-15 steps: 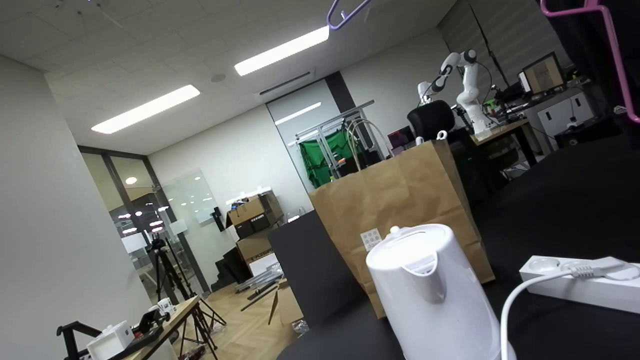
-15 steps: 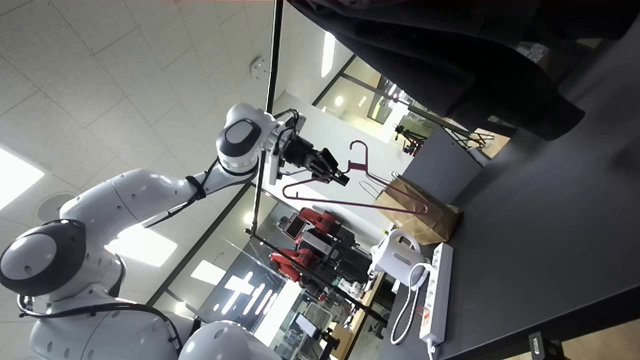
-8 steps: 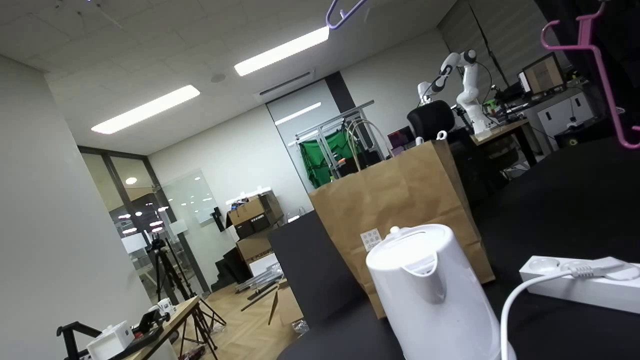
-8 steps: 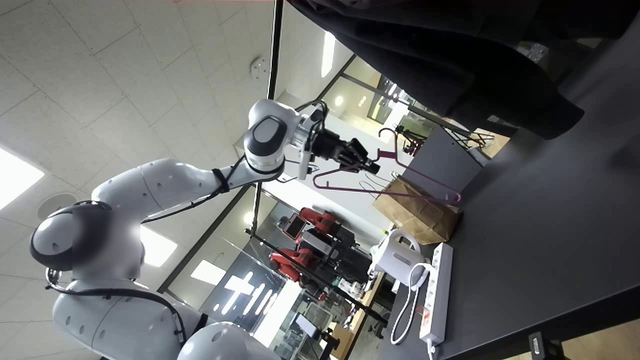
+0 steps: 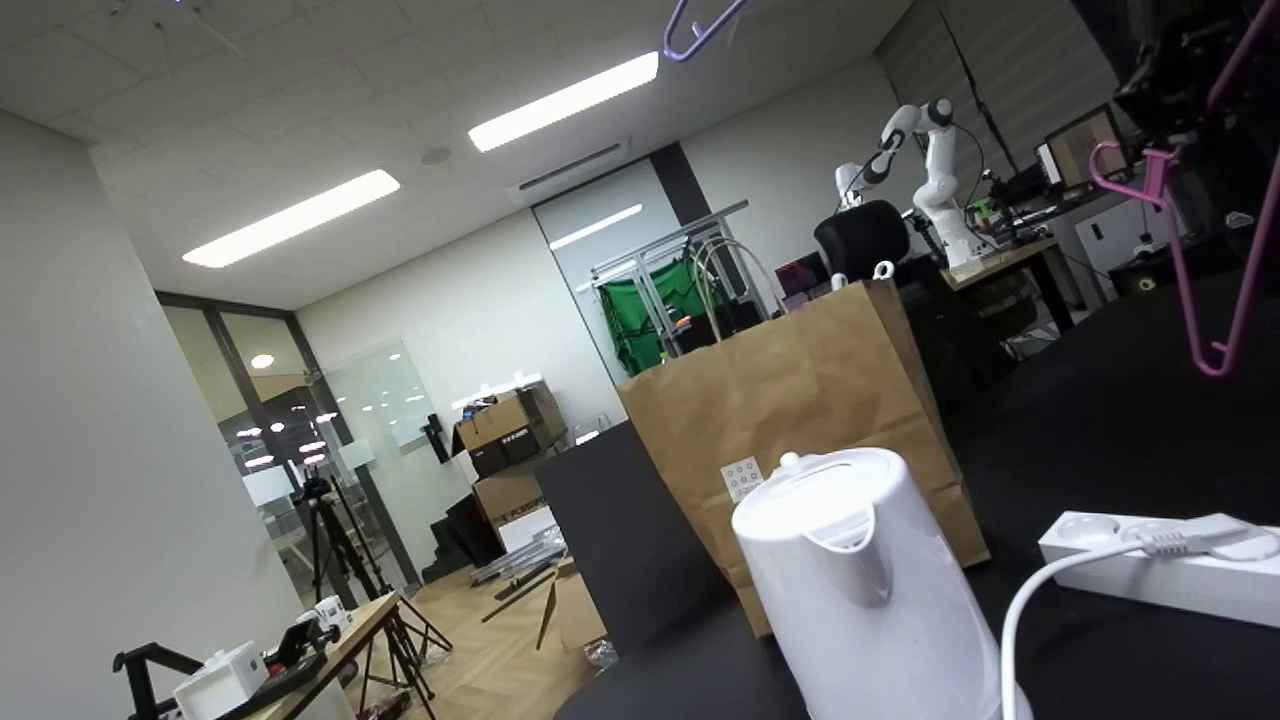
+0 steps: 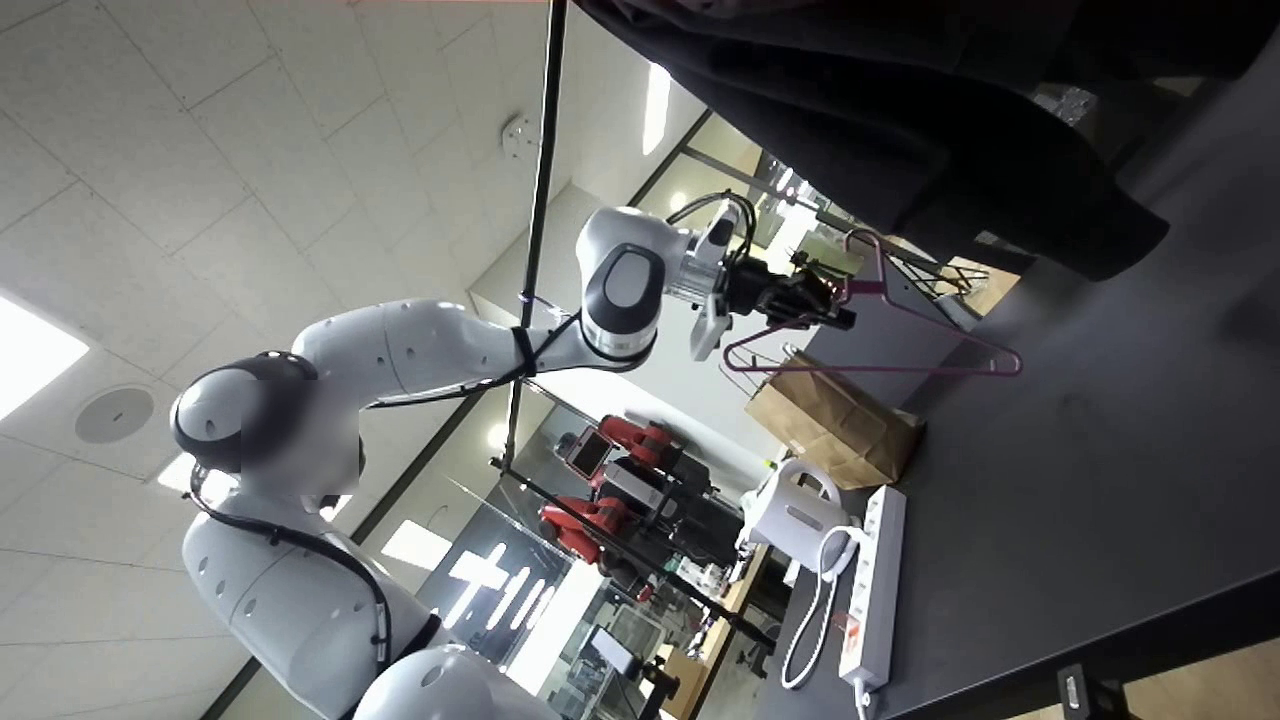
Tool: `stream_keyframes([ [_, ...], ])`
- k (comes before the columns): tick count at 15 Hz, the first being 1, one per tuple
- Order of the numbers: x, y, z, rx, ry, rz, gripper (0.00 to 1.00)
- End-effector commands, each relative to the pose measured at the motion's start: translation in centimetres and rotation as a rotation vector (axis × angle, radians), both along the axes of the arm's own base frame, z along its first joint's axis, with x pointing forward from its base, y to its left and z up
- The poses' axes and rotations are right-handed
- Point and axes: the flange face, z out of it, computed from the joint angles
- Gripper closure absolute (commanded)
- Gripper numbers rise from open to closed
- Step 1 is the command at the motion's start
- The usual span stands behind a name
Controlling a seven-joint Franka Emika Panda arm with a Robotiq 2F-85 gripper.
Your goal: Remove the first hanger from the left and put it on the table
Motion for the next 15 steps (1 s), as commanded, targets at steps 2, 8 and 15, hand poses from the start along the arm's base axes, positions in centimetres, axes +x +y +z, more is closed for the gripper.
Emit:
stream_keyframes([
  [2,0.6,0.8,-2.7,-0.067,-0.097,-0.057,0.98],
  [8,-0.7,2.3,-8.2,-0.064,0.144,0.037,0.98],
  [15,-1.9,3.2,-11.7,-0.008,0.452,0.050,0.98],
])
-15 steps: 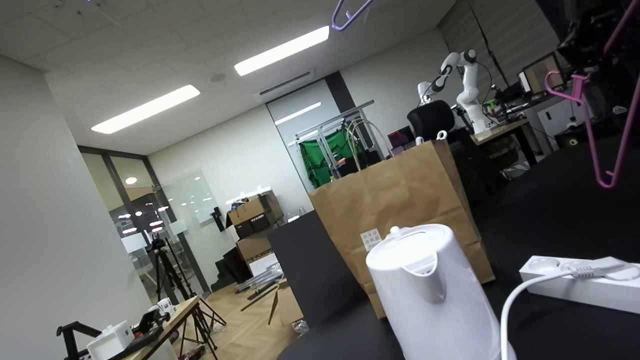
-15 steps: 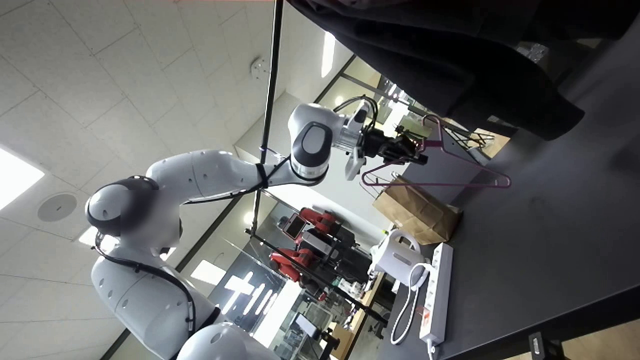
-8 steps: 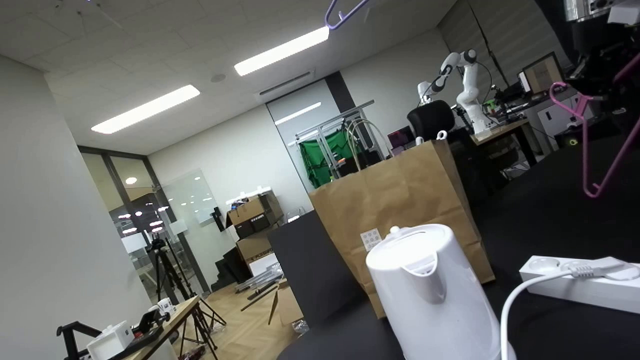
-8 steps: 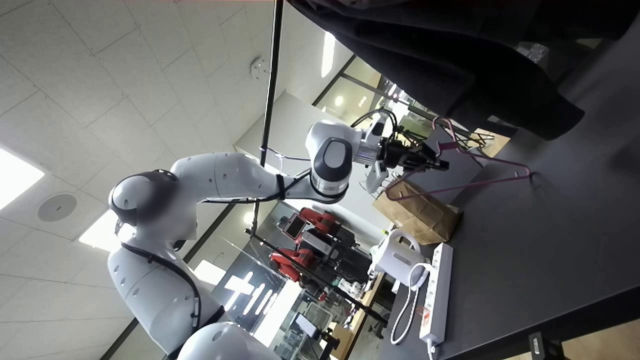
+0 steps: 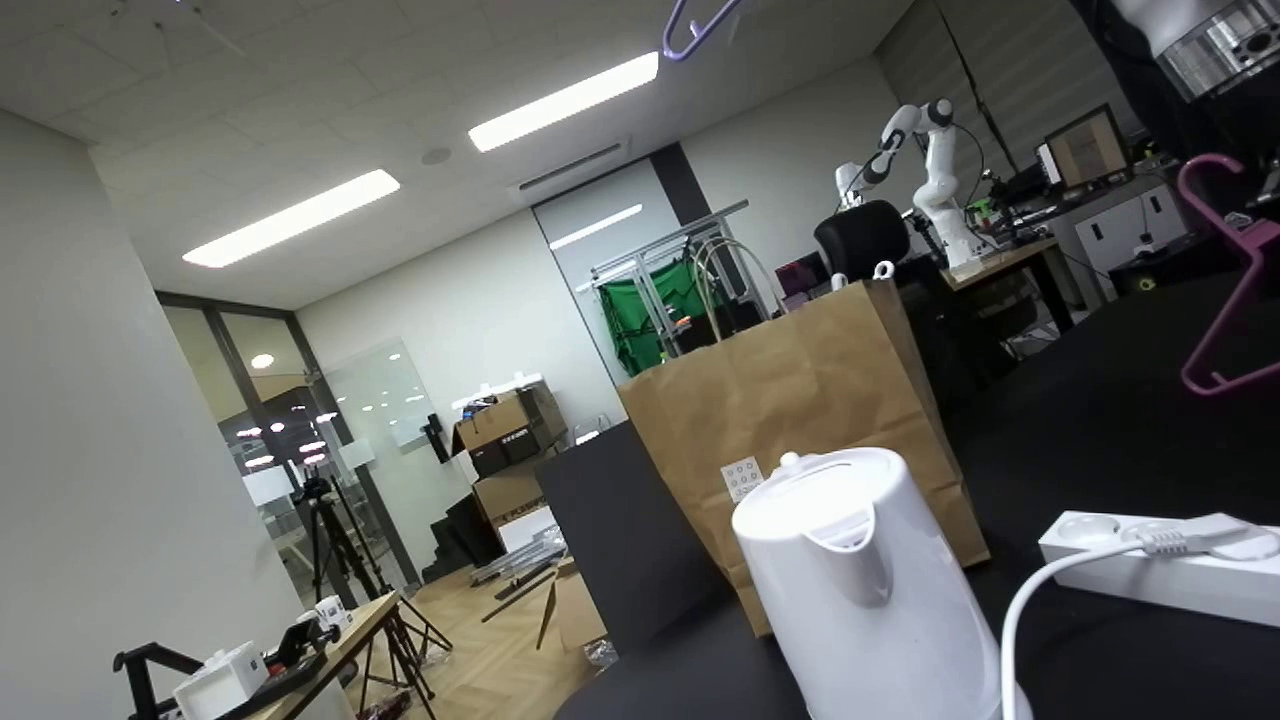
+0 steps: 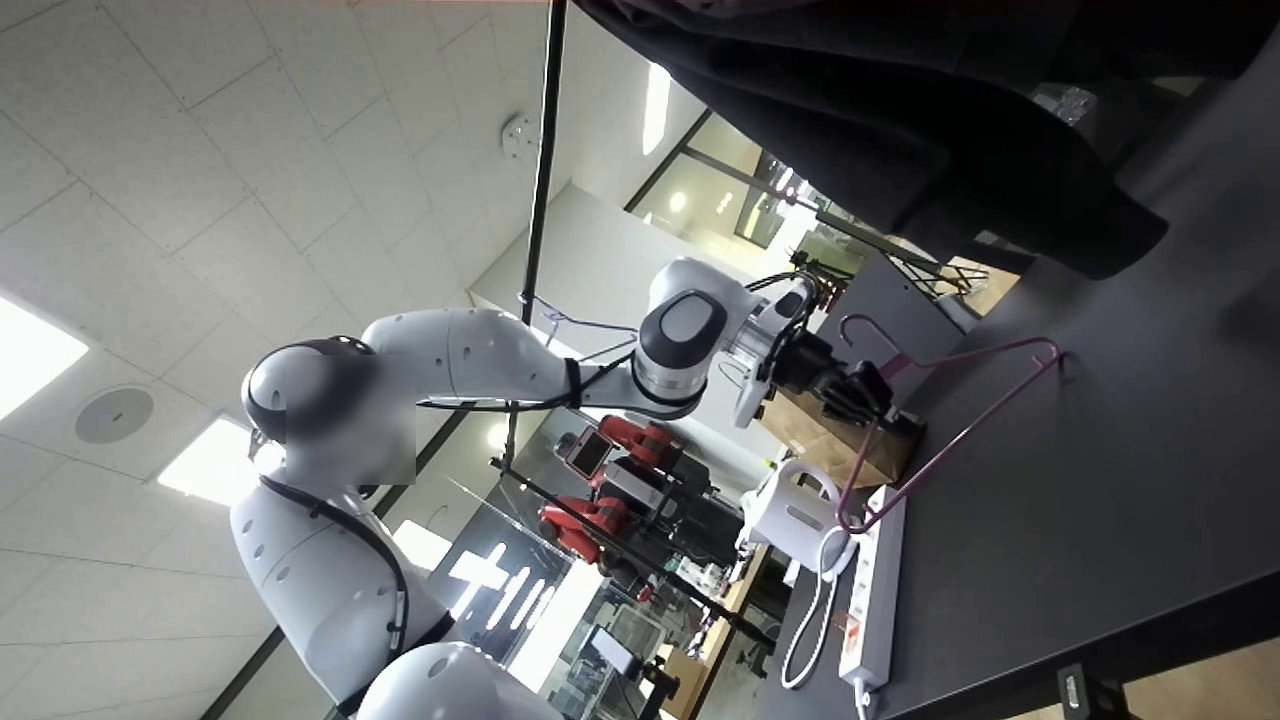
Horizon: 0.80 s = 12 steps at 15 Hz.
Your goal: Remove the first hanger from the left and put it on the table
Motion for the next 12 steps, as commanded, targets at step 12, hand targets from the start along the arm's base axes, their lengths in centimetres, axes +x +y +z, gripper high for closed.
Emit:
stream_keyframes([
  [12,2.7,-5.9,-6.1,-0.093,0.153,-0.050,0.98],
])
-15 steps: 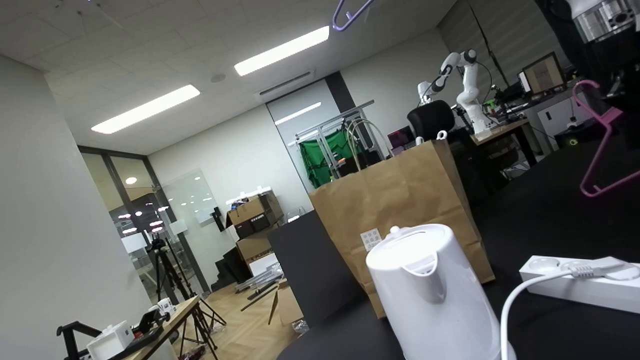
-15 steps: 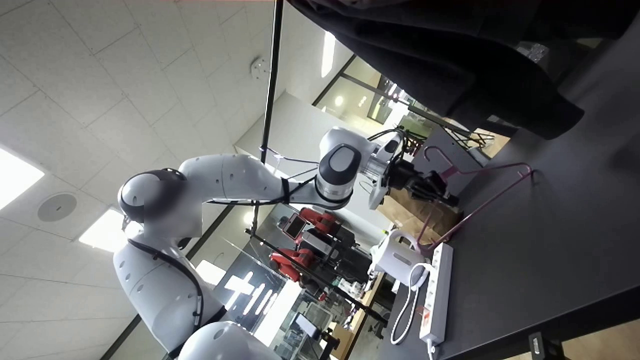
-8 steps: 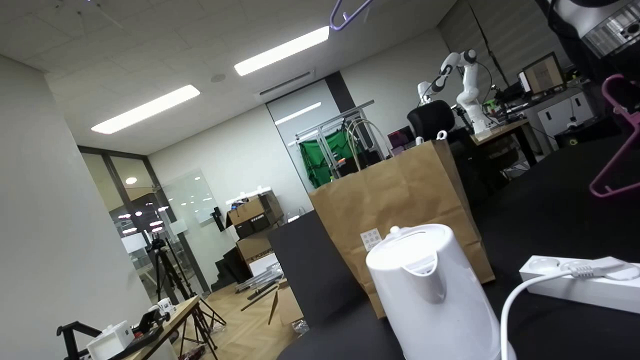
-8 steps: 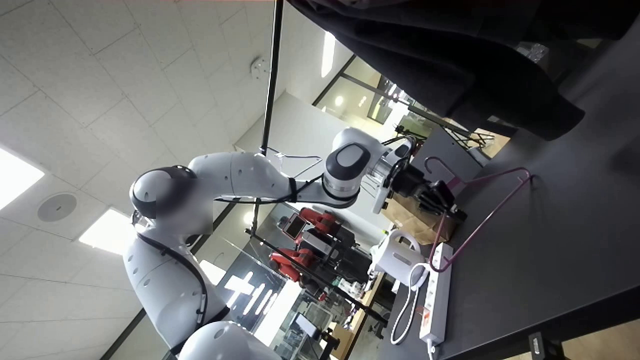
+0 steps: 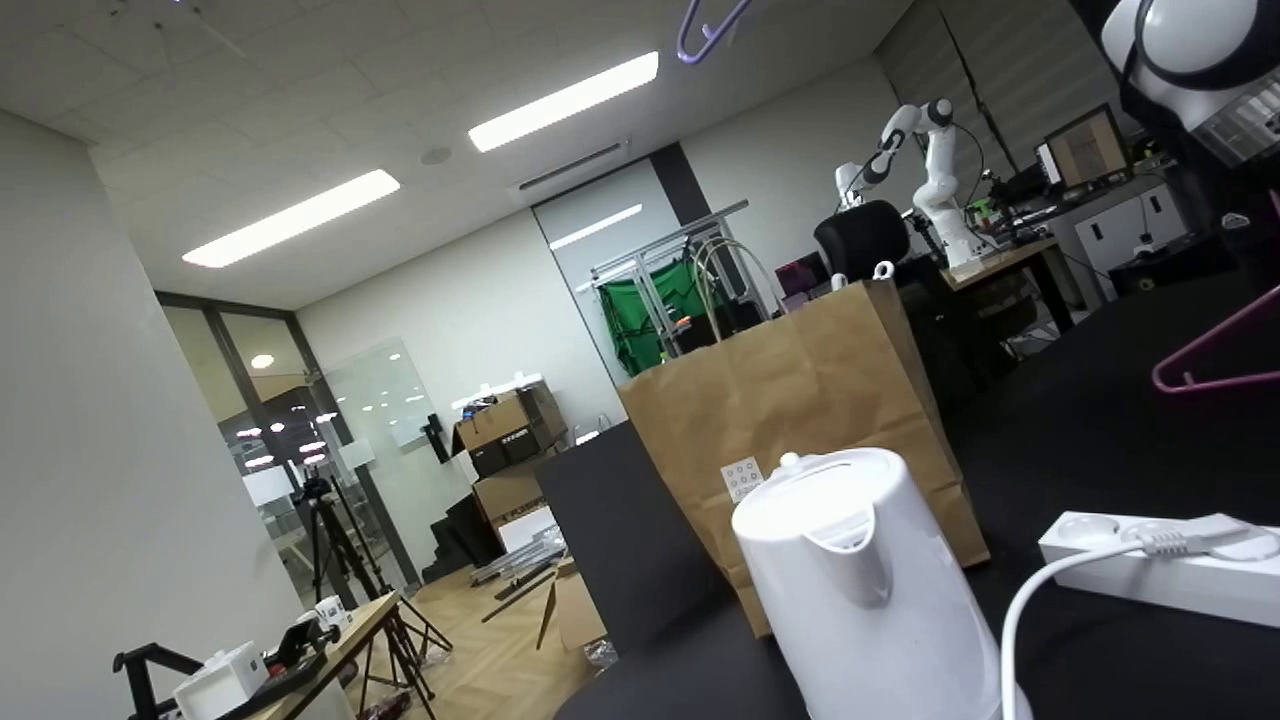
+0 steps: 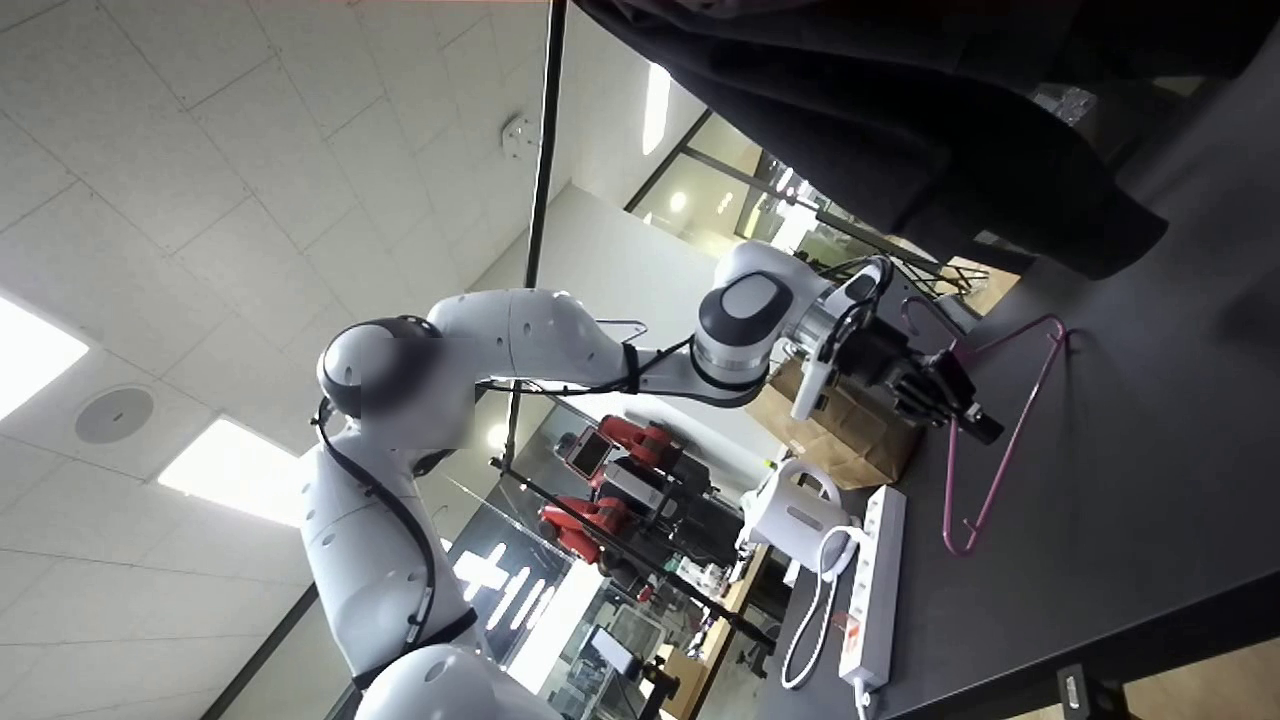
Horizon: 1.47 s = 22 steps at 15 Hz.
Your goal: Remove the first hanger from the left and put it on the table
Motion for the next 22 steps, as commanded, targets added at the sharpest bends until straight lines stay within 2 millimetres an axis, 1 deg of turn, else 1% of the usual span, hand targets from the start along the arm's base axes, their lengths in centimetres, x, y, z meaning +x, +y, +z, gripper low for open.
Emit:
stream_keyframes([
  [1,1.7,-0.5,0.0,-0.029,-0.002,-0.030,0.98],
  [4,2.1,-0.5,-0.1,-0.035,-0.001,-0.034,0.98],
  [5,2.2,-0.5,0.0,-0.037,0.000,-0.031,0.67],
  [6,2.3,-0.6,0.2,-0.035,-0.001,-0.035,0.64],
  [7,2.4,-0.6,0.4,-0.036,-0.002,-0.035,0.59],
  [11,2.8,-0.6,1.6,-0.031,-0.002,-0.035,0.31],
  [13,3.1,-0.3,3.0,-0.024,0.006,-0.026,0.19],
  [14,3.2,0.0,4.3,-0.020,0.010,-0.018,0.11],
  [15,3.2,0.5,5.8,-0.007,0.016,-0.007,0.05],
  [16,3.2,1.0,7.4,0.009,0.032,0.025,0.01],
  [19,3.0,2.5,11.5,0.040,0.068,0.113,0.00],
  [20,3.4,1.8,8.7,0.036,0.051,0.074,0.00],
  [22,3.2,2.5,11.1,0.045,0.054,0.101,0.00],
])
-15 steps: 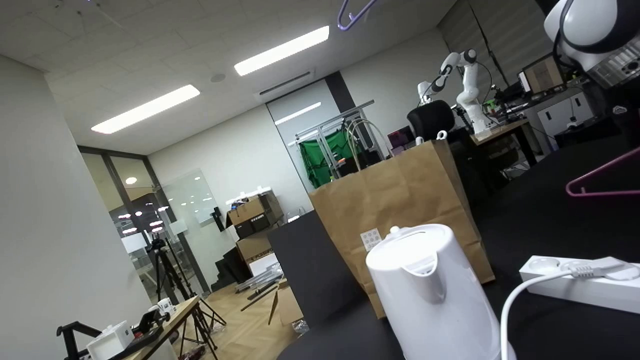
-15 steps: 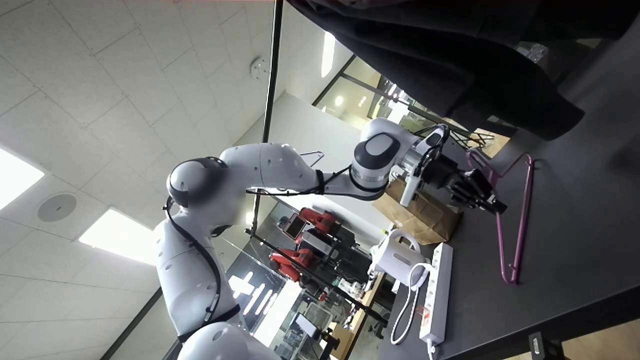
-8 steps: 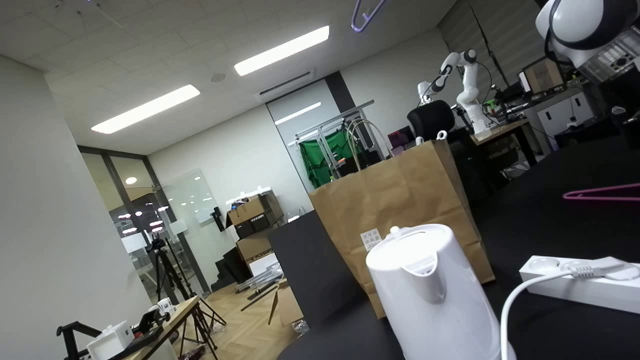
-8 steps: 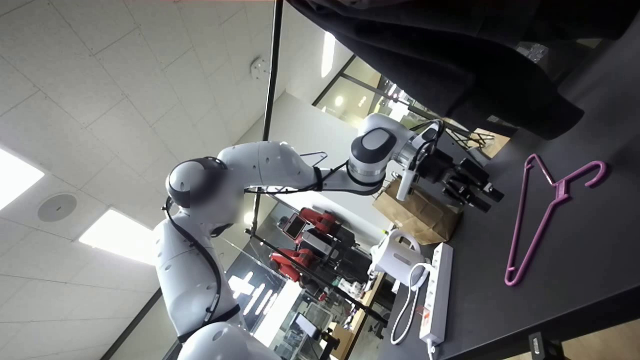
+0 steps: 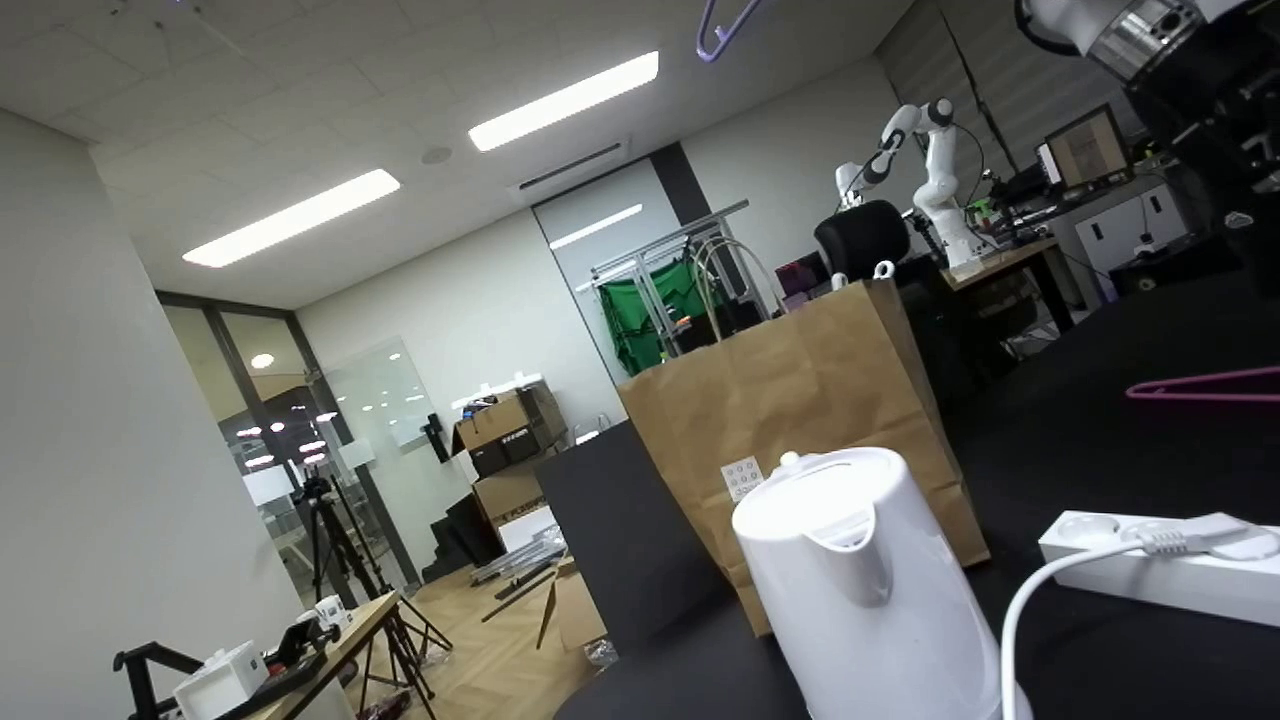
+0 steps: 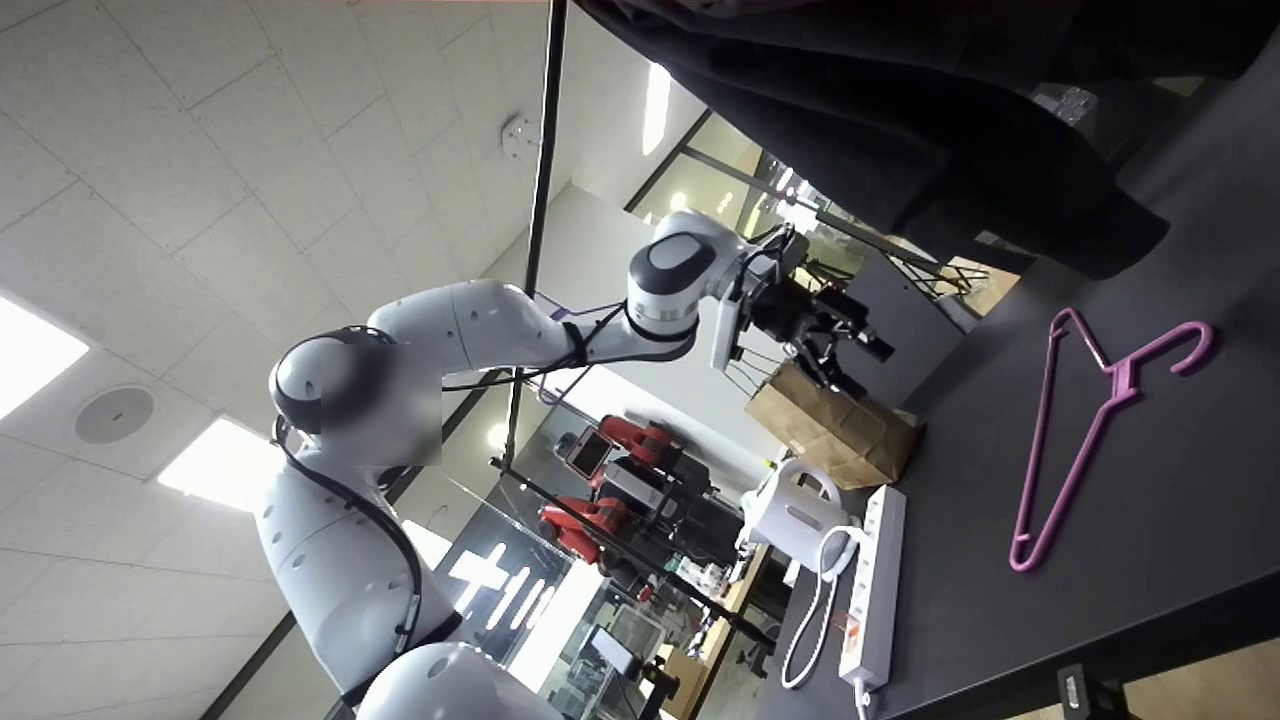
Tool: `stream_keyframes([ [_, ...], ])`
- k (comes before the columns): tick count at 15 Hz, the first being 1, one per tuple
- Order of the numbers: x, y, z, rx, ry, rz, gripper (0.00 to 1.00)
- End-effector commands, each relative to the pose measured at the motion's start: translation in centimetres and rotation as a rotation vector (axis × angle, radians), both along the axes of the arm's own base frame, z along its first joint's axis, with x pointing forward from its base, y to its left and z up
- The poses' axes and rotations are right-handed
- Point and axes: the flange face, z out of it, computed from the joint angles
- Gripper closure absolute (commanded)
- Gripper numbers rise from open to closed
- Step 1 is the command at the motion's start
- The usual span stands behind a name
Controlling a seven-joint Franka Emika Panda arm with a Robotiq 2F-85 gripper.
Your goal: Remove the first hanger from the left and put it on the table
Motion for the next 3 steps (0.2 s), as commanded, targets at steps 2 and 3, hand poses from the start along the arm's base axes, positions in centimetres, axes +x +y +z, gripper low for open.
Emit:
stream_keyframes([
  [2,-0.04,0.05,0.55,0.003,0.001,0.008,0.00],
  [3,-0.08,0.04,0.40,0.004,0.004,0.009,0.00],
])
